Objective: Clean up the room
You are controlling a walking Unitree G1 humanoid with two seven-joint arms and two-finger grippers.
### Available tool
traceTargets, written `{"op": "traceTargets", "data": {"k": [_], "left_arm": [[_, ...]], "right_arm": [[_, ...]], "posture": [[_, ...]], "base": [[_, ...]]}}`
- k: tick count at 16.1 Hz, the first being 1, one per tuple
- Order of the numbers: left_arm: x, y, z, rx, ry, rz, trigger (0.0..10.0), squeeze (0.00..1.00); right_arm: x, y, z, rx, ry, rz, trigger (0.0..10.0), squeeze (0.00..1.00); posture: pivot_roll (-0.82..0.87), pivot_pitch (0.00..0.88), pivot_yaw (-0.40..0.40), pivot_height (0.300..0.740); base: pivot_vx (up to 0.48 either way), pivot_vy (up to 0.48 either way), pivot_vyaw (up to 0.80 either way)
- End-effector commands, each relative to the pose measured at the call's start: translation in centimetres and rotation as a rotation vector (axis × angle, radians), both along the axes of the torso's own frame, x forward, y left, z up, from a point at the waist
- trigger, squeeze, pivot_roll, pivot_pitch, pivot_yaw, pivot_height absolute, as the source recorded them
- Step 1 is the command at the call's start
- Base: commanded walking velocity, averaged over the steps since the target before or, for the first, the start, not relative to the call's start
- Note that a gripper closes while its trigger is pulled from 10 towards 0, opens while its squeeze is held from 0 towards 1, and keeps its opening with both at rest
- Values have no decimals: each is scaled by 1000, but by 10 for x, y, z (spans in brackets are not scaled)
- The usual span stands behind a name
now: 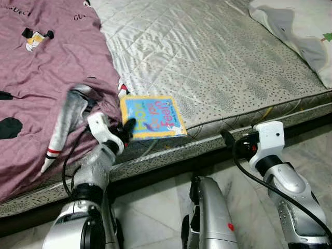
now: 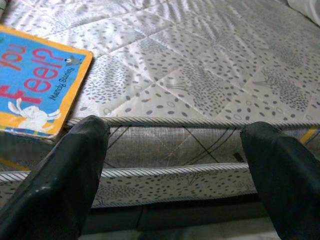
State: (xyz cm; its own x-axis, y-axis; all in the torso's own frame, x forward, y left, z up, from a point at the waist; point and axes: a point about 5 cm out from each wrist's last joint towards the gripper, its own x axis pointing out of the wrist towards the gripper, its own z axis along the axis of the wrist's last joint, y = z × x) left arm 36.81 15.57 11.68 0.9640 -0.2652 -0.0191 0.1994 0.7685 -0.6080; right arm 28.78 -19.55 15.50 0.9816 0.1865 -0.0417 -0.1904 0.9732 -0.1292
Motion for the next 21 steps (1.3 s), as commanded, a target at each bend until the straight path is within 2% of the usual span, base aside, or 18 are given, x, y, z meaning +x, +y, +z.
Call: {"op": "traceTargets", "data": {"k": [1, 4, 14, 16, 17, 20, 21], "left_arm": [[6, -7, 12, -33, -44, -21, 0, 0], [10, -6, 22, -80, -79, -6, 0, 0], [10, -17, 27, -83, -96, -12, 0, 0], [9, -19, 27, -31, -123, -5, 0, 0], [8, -22, 29, 57, -168, -8, 0, 0], [5, -21, 20, 138, -120, 18, 0, 0], [4, -19, 13, 158, -82, 43, 1255, 0]], "right_arm": [[0, -1, -1, -4, -2, -6, 10000, 0], [1, -2, 0, -7, -12, -16, 10000, 0], [7, -3, 0, -13, -28, -25, 10000, 0], [7, -3, -1, -14, -28, -24, 10000, 0], [8, -3, -2, -16, -28, -22, 10000, 0], [8, -2, -2, -17, -29, -18, 10000, 0], [8, -2, -3, -19, -29, -17, 10000, 0]], "posture": [[-206, 209, -84, 501], [-204, 207, -80, 501], [-193, 194, -72, 501], [-188, 187, -72, 501], [-186, 183, -73, 501], [-182, 179, -71, 501], [-182, 179, -71, 501]], "base": [[0, 0, 0], [0, 0, 0], [0, 0, 0], [0, 0, 0], [0, 0, 0], [0, 0, 0], [0, 0, 0]]}}
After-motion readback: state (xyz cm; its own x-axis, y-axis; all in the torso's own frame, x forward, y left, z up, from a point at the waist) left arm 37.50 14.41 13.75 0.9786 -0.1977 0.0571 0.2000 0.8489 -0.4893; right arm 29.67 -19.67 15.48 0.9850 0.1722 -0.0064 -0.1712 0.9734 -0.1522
